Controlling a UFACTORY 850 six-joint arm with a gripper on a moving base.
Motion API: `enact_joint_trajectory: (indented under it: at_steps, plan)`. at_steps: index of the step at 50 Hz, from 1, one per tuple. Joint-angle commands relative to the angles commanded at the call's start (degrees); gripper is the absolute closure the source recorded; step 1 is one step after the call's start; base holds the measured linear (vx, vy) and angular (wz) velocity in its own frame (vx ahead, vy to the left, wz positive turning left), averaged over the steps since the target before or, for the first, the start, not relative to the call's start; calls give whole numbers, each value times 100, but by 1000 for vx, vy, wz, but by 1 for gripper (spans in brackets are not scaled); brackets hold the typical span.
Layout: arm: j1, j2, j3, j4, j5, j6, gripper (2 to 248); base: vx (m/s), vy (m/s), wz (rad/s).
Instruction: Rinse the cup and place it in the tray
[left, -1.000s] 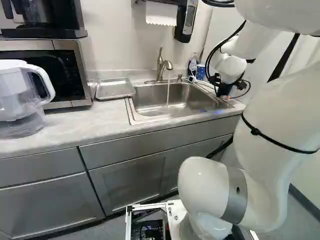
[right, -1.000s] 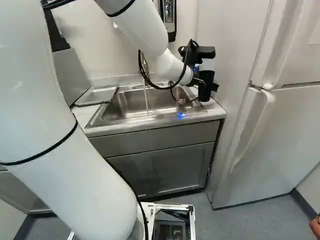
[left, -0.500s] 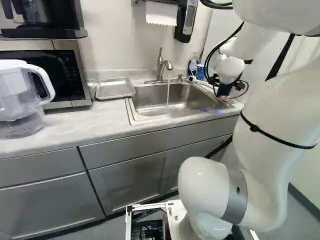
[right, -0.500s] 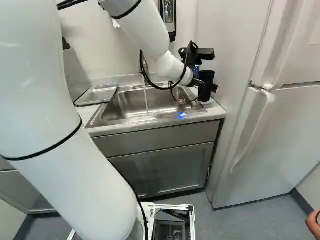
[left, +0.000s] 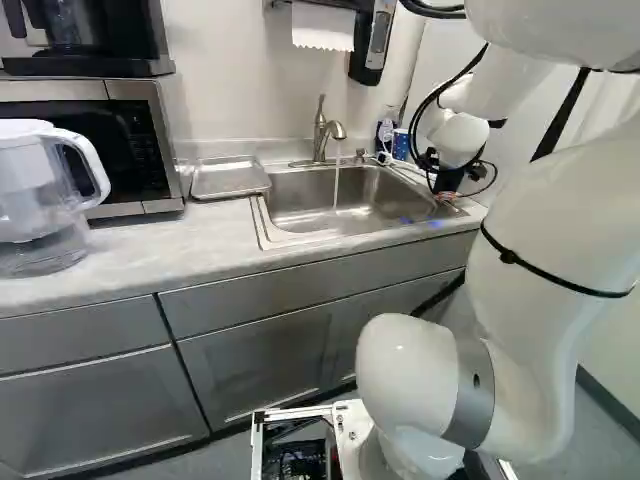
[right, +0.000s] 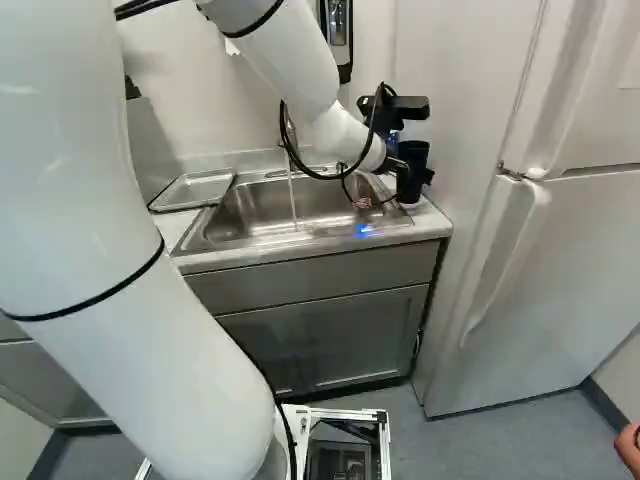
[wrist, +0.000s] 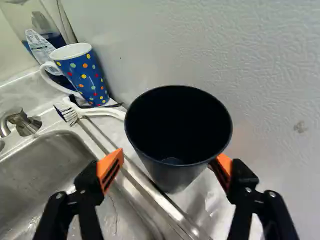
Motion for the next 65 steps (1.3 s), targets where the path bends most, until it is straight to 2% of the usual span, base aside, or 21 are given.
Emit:
enact_joint_trajectory:
  at_steps: [3,4,8,9,13,14,37,65]
  plan:
    - [0,0,0,0,0,0,20,0,0,0]
    - [0,0,0,0,0,0,58,0,0,0]
    - [0,0,0,0,0,0,58,0,0,0]
    - [0,0,0,0,0,0,96,0,0,0]
    - [0,0,0,0,0,0,96,0,0,0]
    - [0,0,0,0,0,0,125,0,0,0]
    - [0,12,-2,0,0,0,127,0,0,0]
    - [34,321,-31,0,0,0,127,0,0,0]
